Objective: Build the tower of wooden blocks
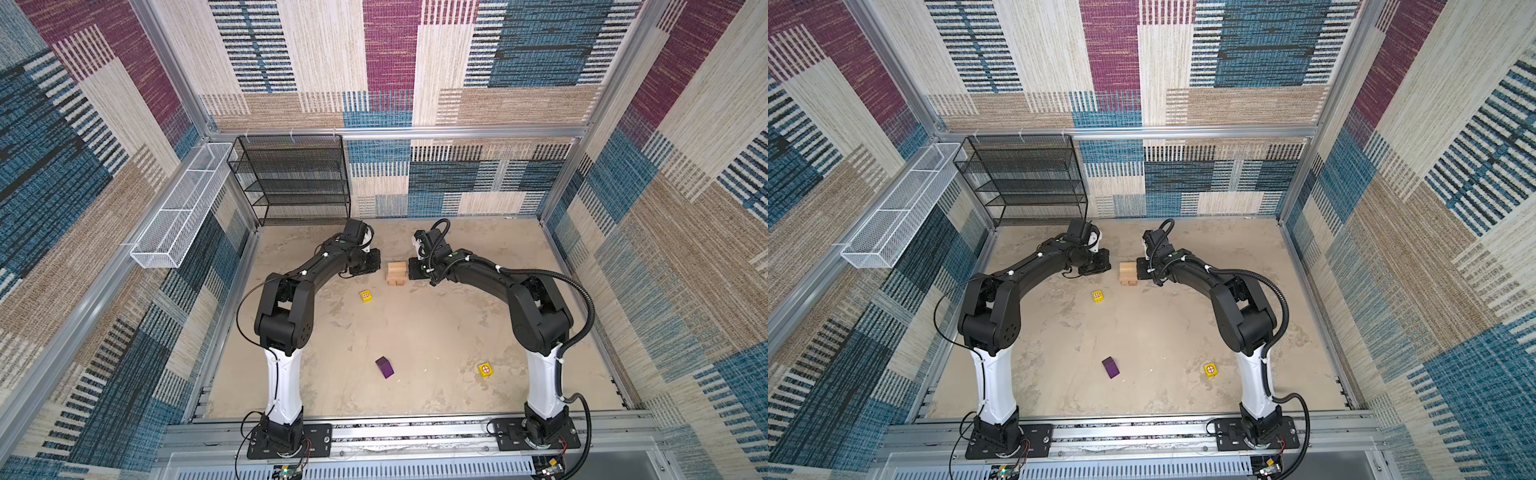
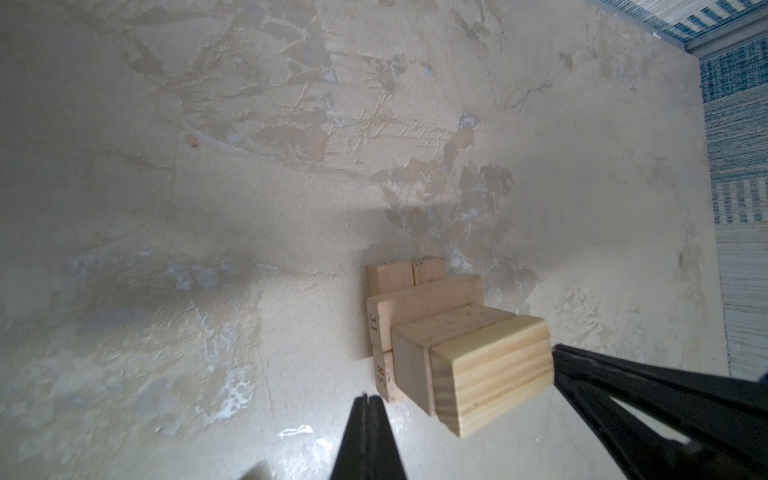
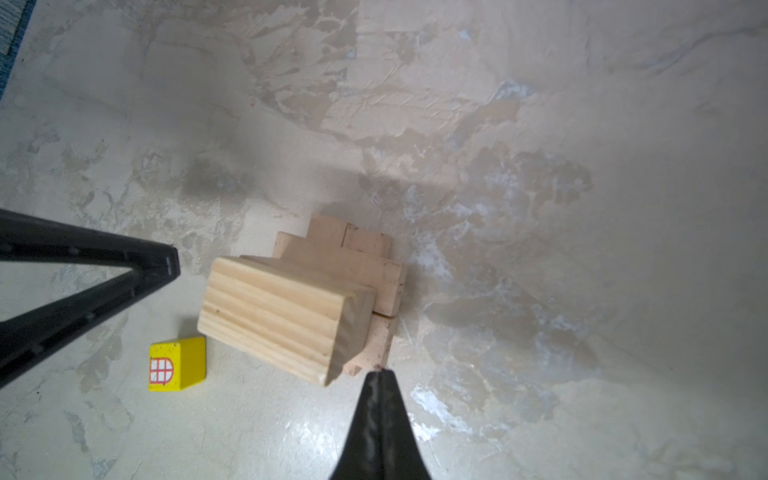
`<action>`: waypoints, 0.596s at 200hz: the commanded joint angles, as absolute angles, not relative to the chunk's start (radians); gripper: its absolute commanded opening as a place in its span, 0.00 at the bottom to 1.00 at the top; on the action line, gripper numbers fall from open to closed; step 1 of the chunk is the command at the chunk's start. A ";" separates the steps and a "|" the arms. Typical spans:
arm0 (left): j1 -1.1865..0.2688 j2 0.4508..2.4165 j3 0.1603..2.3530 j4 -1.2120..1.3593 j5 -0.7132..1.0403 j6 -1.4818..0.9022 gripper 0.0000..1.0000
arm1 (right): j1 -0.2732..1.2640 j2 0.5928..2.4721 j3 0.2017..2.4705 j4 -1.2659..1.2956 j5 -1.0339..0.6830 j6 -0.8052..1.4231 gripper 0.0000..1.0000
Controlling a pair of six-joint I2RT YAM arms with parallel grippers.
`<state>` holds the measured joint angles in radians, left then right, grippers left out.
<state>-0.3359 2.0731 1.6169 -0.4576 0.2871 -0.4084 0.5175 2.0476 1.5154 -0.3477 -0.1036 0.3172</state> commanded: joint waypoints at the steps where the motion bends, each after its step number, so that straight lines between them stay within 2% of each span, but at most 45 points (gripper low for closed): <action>1: -0.334 2.078 1.619 -0.433 0.302 -0.426 0.00 | 0.519 2.054 1.526 -0.328 -0.127 0.325 0.04; 119: -0.328 2.088 1.620 -0.422 0.317 -0.434 0.00 | 0.519 2.079 1.558 -0.344 -0.157 0.316 0.05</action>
<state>-0.3298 2.0861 1.6169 -0.4454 0.2974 -0.4255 0.5175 2.0754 1.5467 -0.3504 -0.1459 0.3164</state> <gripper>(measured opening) 0.053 0.048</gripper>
